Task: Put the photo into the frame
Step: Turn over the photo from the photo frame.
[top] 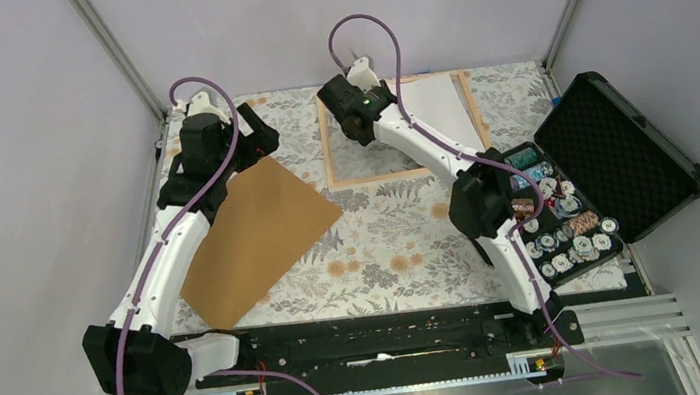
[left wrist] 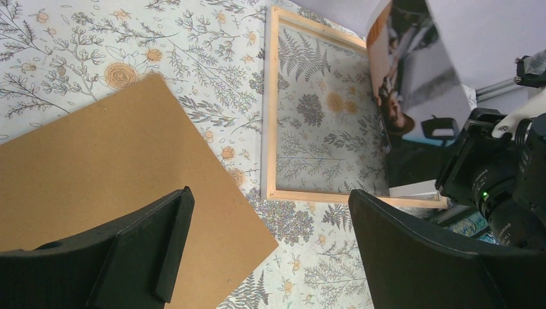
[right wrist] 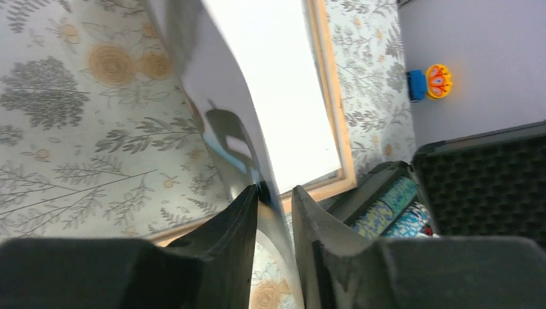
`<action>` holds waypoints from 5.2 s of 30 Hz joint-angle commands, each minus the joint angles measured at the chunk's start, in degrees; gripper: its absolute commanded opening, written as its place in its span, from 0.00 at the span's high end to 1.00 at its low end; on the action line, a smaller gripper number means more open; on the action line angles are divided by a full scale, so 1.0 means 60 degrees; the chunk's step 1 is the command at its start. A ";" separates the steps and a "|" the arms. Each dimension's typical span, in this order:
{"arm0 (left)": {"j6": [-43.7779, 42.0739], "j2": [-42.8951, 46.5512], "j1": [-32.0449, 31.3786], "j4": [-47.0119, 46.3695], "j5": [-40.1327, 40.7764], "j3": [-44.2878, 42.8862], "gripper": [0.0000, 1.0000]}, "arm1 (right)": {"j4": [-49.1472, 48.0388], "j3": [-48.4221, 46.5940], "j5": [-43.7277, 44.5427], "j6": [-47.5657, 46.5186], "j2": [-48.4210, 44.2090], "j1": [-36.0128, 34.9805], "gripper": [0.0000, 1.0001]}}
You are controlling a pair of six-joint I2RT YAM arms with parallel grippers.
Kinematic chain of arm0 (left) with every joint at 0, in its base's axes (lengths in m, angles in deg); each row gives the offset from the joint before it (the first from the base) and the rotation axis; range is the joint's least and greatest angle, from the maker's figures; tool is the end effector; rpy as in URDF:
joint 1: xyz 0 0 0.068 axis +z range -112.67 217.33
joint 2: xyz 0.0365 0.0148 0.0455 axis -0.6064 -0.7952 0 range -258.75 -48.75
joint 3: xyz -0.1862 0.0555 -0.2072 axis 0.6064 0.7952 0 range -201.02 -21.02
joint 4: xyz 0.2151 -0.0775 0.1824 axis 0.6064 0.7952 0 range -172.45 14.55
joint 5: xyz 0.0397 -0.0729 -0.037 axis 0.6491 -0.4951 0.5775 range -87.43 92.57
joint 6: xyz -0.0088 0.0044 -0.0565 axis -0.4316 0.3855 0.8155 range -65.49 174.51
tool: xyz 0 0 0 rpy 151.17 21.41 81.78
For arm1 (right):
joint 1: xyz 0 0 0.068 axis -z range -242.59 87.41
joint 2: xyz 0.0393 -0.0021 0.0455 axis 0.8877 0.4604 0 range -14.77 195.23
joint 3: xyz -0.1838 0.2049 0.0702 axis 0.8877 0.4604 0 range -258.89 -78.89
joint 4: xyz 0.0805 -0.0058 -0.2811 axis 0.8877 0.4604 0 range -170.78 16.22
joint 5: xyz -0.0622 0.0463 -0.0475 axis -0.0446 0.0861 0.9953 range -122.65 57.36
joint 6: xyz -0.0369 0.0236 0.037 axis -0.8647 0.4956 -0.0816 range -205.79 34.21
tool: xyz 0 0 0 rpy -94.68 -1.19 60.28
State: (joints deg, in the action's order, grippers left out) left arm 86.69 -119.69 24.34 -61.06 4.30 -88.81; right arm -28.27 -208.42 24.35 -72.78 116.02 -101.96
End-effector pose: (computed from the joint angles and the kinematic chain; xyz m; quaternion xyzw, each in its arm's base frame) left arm 0.3072 -0.0696 0.3710 -0.1482 0.8280 -0.1959 0.5040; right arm 0.4358 0.3136 0.2986 -0.0460 0.8471 -0.2863 0.4454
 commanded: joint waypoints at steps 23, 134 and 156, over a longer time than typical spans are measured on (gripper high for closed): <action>0.0075 -0.0122 0.0071 -0.0618 -0.0763 -0.0092 0.01 | -0.5669 0.5292 -1.2646 0.1966 -0.2764 0.1509 0.06; 0.3121 -0.7733 -0.1907 -0.3258 -0.2309 -0.0991 0.17 | -1.0604 1.1894 -1.2873 0.7196 -0.4452 0.5736 0.36; 0.2726 -0.7500 -0.1760 -0.3291 -0.2666 -0.1093 0.17 | -1.4224 1.3295 -1.1751 0.9553 -0.3895 0.5636 0.74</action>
State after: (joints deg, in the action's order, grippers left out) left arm 104.72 -165.74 13.45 -82.81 -10.91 -96.38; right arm -107.55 -130.57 -51.12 -18.94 93.52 -67.41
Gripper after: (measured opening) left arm 0.831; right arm 0.300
